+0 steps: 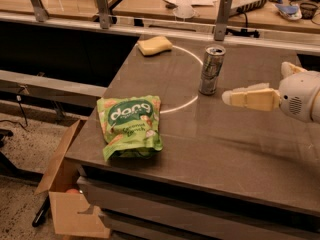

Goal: Knock redbull can over

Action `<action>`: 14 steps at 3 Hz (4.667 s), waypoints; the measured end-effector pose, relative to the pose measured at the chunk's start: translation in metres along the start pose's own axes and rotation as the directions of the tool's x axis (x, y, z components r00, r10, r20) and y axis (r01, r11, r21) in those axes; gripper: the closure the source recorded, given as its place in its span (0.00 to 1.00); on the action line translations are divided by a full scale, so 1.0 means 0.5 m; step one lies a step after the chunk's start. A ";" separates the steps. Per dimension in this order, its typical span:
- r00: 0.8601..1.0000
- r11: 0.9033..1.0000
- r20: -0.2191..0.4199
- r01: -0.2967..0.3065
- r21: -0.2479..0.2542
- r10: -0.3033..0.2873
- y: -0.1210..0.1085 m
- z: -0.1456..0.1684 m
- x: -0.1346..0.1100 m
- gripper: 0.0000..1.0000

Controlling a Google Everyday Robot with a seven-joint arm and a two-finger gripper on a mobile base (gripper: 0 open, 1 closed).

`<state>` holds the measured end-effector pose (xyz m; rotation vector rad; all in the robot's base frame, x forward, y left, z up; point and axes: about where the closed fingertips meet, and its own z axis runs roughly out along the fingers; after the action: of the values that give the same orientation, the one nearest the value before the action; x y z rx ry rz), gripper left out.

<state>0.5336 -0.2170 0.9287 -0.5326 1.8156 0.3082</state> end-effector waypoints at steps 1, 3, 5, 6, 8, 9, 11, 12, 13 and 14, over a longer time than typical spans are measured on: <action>0.996 0.998 0.066 0.051 0.045 -0.054 -0.013 0.092 0.003 0.00; 0.990 0.998 0.130 0.059 0.014 -0.061 0.009 0.199 0.005 0.00; 0.980 0.997 0.196 0.052 -0.061 -0.040 0.038 0.278 -0.029 0.57; 0.983 0.996 0.181 0.057 -0.064 -0.045 0.036 0.273 -0.024 0.80; 0.863 0.922 0.350 0.386 0.010 -0.365 0.035 0.205 -0.175 1.00; 0.804 0.879 0.389 0.475 0.032 -0.449 0.047 0.190 -0.215 1.00; 0.783 0.832 0.354 0.554 -0.020 -0.512 0.060 0.195 -0.210 1.00; 0.592 0.578 0.250 0.805 -0.134 -0.766 0.075 0.200 -0.221 1.00; 0.403 0.336 0.192 0.891 -0.306 -0.895 0.069 0.182 -0.153 1.00; 0.269 0.167 0.167 0.873 -0.459 -0.949 0.070 0.167 -0.083 1.00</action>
Offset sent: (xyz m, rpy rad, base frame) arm 0.0844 0.0404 -0.0449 -0.0126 -0.1470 0.0045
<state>0.5954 -0.1398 0.9406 -1.9867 1.1804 -0.1945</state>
